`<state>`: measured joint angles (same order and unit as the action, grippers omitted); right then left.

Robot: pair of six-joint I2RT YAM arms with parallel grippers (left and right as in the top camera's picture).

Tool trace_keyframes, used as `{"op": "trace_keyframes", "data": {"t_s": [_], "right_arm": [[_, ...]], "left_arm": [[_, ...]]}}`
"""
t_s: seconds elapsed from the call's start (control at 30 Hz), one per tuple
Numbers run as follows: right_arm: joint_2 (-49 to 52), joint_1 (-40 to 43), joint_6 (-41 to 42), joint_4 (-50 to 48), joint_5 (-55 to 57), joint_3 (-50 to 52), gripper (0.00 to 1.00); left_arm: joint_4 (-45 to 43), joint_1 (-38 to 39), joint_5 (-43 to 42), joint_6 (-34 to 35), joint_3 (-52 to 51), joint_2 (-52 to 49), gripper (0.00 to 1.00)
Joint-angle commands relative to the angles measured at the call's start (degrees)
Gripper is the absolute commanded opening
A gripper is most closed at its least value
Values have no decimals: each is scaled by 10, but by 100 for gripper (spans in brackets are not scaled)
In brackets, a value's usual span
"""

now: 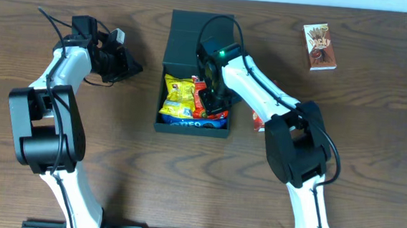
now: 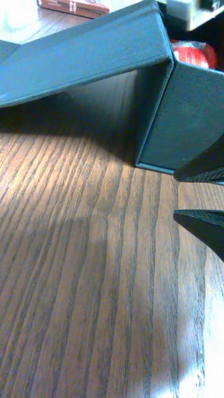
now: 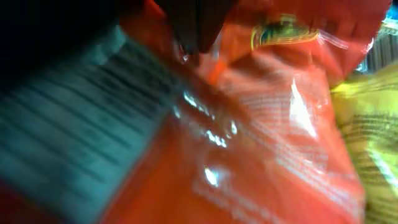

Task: Pack container
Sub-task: 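Press the red bag down into the box with the right gripper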

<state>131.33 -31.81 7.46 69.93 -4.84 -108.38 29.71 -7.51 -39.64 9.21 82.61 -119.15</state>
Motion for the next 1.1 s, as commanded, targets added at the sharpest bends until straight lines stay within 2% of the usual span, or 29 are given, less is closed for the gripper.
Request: {"op": "trace_keyframes", "data": {"t_s": [0.0,0.13,0.33,0.8,1.07], "right_arm": [[-6,-1,6,15,16,-82,1],[-17,-1,-20,7,25,-148,1],[-8,0,-22,1,63,-140,1],[10,1,-10,-103,64,21,1],[10,4,-7,-143,68,34,1]], "left_arm": [[0,-5,7,-2,1,11,17],[0,-5,7,-2,1,11,16],[0,-5,7,-2,1,11,16],[0,-5,13,-2,1,11,17],[0,-5,13,-2,1,11,17]]}}
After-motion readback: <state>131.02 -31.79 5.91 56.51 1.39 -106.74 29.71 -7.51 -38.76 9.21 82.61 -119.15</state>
